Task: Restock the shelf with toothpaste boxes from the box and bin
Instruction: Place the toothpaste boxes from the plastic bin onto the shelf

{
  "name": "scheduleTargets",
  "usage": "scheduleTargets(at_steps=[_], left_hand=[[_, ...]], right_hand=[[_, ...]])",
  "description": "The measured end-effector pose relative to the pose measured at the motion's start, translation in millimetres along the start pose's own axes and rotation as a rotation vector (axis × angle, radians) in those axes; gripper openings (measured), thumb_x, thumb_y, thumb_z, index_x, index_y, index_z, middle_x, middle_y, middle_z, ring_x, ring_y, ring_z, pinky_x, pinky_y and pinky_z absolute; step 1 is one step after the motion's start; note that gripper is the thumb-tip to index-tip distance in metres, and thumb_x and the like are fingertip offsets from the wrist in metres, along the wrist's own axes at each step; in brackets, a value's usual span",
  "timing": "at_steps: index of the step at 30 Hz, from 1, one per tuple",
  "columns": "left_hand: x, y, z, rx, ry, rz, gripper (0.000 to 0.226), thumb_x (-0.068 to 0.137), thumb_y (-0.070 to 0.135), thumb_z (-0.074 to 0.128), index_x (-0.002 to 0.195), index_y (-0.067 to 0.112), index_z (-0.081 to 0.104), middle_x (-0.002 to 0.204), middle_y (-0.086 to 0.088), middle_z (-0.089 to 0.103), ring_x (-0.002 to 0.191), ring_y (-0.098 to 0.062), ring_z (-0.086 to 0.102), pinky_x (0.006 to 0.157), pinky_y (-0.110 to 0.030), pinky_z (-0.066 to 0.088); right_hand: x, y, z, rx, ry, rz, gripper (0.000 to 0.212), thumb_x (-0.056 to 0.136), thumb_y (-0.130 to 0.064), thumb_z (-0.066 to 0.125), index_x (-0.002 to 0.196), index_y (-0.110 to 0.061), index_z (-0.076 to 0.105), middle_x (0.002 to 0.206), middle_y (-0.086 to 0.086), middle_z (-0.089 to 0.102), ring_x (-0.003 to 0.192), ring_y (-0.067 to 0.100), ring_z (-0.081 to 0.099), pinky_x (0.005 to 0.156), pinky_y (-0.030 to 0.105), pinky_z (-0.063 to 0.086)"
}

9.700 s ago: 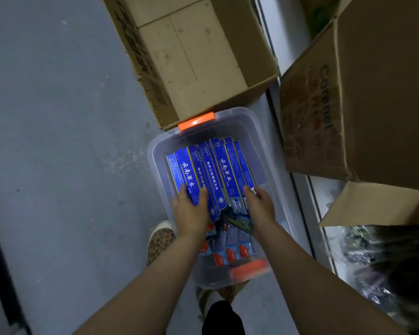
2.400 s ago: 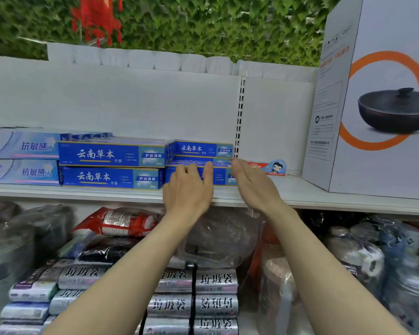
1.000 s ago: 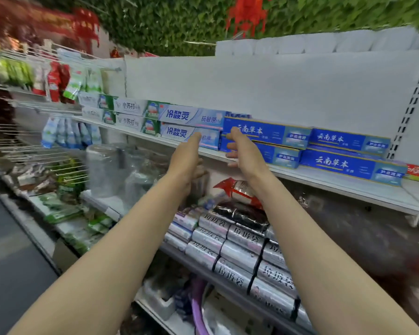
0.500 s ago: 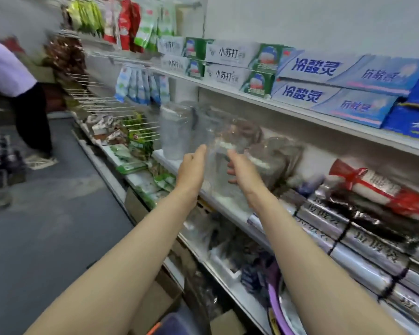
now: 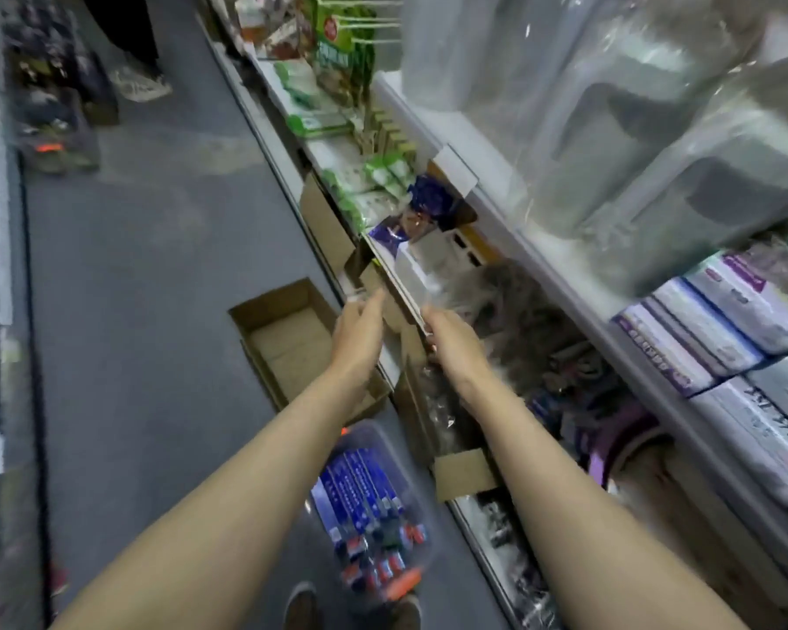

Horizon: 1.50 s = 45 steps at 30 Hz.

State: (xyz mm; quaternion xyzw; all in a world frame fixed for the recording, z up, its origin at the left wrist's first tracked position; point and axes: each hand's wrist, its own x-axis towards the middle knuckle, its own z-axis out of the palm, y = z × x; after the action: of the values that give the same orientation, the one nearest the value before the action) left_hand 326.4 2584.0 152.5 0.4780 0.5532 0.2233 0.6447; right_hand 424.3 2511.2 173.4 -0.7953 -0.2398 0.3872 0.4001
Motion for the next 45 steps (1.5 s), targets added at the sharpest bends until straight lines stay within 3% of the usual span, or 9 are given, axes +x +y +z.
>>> scheduleTargets(at_steps=[3,11,17,22,26,31,35,40,45], left_hand=[[29,-70,-4,-0.057,0.071,-0.114,0.030,0.094,0.057,0.045,0.102,0.030,0.053,0.108,0.005,0.058,0.111,-0.022,0.055,0.106,-0.045,0.042],[86,-332,-14,0.009,0.242,-0.430,0.038,0.092,0.056,0.046,0.081,0.024,0.063,0.101,-0.005,0.070,0.101,-0.028,0.064,0.098,-0.048,0.051],[98,-440,-5,0.088,0.253,-0.491,0.044,0.106,0.029,0.044,0.068,0.014,0.060,0.068,0.001,0.060,0.067,-0.015,0.055,0.060,-0.031,0.042],[127,-517,2,0.032,0.216,-0.477,0.029,0.107,0.034,0.038,0.098,0.023,0.064,0.094,0.008,0.068,0.081,0.002,0.059,0.079,-0.022,0.045],[155,-574,13,-0.039,0.216,-0.500,0.064,0.085,0.068,0.033,0.107,0.021,0.069,0.105,-0.002,0.074,0.100,-0.020,0.070,0.097,-0.047,0.052],[173,-607,23,0.113,0.295,-0.551,0.098,0.077,0.085,0.020,0.139,0.014,0.048,0.143,-0.007,0.052,0.129,-0.026,0.051,0.109,-0.052,0.041],[175,-615,30,0.167,0.368,-0.507,0.055,0.103,0.053,0.031,0.140,0.013,0.042,0.135,0.002,0.047,0.127,-0.018,0.046,0.110,-0.047,0.039],[188,-630,47,0.274,0.508,-0.571,0.068,0.101,0.055,0.032,0.151,0.009,0.029,0.151,-0.014,0.039,0.136,-0.031,0.041,0.112,-0.052,0.037],[198,-632,50,0.336,0.445,-0.645,0.071,0.102,0.057,0.028,0.154,0.008,0.026,0.150,-0.016,0.031,0.138,-0.034,0.033,0.114,-0.050,0.030]], right_hand=[[29,62,27,-0.031,-0.056,0.066,0.018,0.097,-0.045,0.052,0.091,-0.031,0.063,0.114,-0.001,0.067,0.113,0.020,0.060,0.105,0.041,0.045],[89,258,114,-0.123,-0.245,0.408,0.032,0.098,-0.045,0.047,0.078,-0.025,0.059,0.086,0.004,0.060,0.088,0.025,0.057,0.083,0.040,0.046],[137,439,187,-0.119,-0.301,0.608,0.063,0.058,-0.075,0.041,0.082,-0.022,0.063,0.096,0.005,0.064,0.095,0.027,0.059,0.100,0.055,0.048],[151,484,225,-0.035,-0.310,0.724,0.044,0.084,-0.062,0.045,0.086,-0.022,0.063,0.087,-0.003,0.060,0.078,0.013,0.054,0.085,0.034,0.046],[165,526,241,0.044,-0.324,0.776,0.049,0.106,-0.041,0.038,0.137,-0.007,0.056,0.121,0.003,0.059,0.095,0.009,0.054,0.092,0.025,0.040],[174,551,256,0.038,-0.344,0.804,0.033,0.108,-0.034,0.035,0.119,-0.012,0.056,0.095,-0.005,0.064,0.072,-0.001,0.055,0.043,0.009,0.042],[181,572,267,0.071,-0.333,0.789,0.048,0.107,-0.038,0.038,0.140,-0.006,0.054,0.132,0.004,0.061,0.091,0.006,0.057,0.062,0.016,0.043],[183,582,267,0.086,-0.329,0.823,0.042,0.107,-0.032,0.040,0.134,-0.004,0.057,0.105,0.001,0.064,0.071,0.000,0.052,0.036,0.007,0.039],[189,592,271,0.143,-0.262,0.876,0.049,0.106,-0.040,0.039,0.140,-0.008,0.054,0.139,0.008,0.057,0.108,0.014,0.054,0.059,0.020,0.038]])
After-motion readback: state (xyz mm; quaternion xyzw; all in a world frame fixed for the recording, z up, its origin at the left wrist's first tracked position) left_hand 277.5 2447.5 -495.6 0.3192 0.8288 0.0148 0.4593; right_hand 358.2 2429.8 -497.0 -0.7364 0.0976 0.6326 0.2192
